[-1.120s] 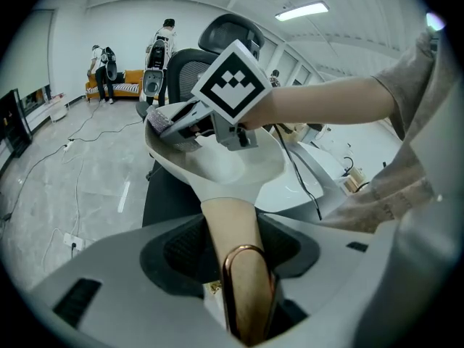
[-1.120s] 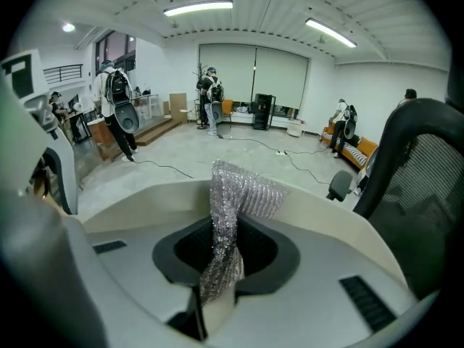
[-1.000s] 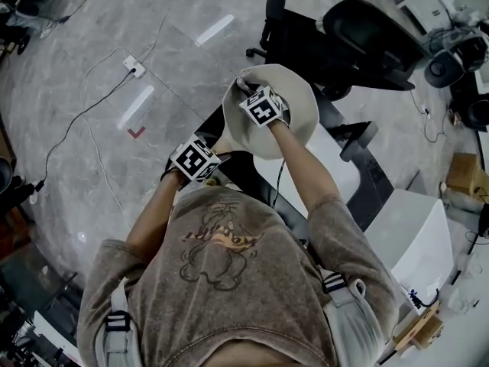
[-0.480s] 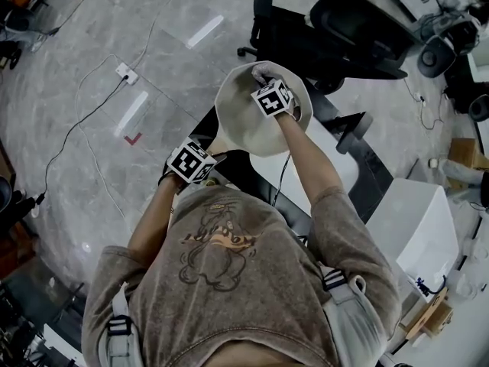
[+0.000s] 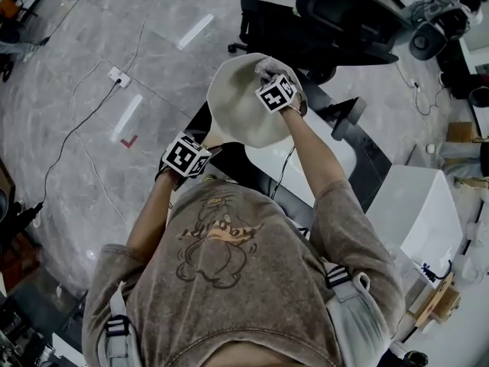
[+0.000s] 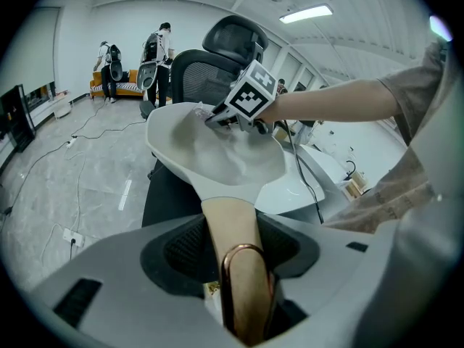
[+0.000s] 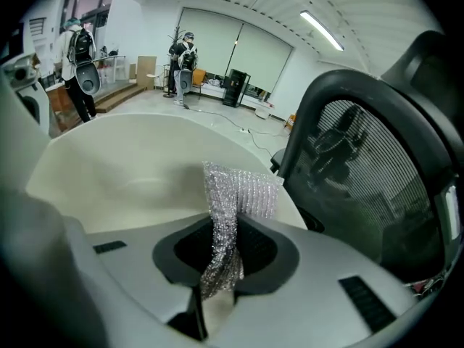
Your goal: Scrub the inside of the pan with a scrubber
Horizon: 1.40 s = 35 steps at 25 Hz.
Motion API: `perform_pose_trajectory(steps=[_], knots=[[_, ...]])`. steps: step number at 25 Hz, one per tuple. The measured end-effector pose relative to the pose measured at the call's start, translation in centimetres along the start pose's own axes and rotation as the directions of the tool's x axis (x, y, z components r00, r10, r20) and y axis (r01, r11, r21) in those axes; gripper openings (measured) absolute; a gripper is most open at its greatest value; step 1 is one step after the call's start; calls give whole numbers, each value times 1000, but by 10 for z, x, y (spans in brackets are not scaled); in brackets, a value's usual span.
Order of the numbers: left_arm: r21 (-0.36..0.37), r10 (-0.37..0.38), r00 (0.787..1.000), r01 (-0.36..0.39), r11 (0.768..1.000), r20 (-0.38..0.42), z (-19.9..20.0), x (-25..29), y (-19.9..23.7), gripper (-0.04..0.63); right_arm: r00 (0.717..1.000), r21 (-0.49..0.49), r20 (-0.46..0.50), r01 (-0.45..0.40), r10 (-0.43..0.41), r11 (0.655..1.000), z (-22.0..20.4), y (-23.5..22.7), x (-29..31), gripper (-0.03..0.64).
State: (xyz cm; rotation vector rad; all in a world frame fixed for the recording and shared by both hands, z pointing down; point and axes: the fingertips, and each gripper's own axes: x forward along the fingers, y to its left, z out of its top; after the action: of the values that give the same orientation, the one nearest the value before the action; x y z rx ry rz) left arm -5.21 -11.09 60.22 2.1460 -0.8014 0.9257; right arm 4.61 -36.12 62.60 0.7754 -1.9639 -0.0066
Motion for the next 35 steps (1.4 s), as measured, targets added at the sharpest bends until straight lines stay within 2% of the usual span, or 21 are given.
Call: perform_pose_trajectory(steps=[12,17,22,26,35], knots=[[-4,10,1000,-10,1000,-6,3,1,3,229,998,89,30,44,-46,995,-15,-25,-48,78],[-3,11,1000,-11,1000,-4,3,2,3,229,993,88,8,113,-114,990,-36,-48,-61,78],[-5,12,1000,-12,1000,-6,3,2,2,229,993,123,-32,120,-117,985,-65,-59,-75,80],[-2,16,1000,-16,1000,-5,3,2,3,229,994,103,-54,99,-94,990,-79,-50,-84,80],[-7,23,1000,-23,1000,-6,3,4,0,229,989,175,-144,-5,30,985,-111,-18,-99,78]])
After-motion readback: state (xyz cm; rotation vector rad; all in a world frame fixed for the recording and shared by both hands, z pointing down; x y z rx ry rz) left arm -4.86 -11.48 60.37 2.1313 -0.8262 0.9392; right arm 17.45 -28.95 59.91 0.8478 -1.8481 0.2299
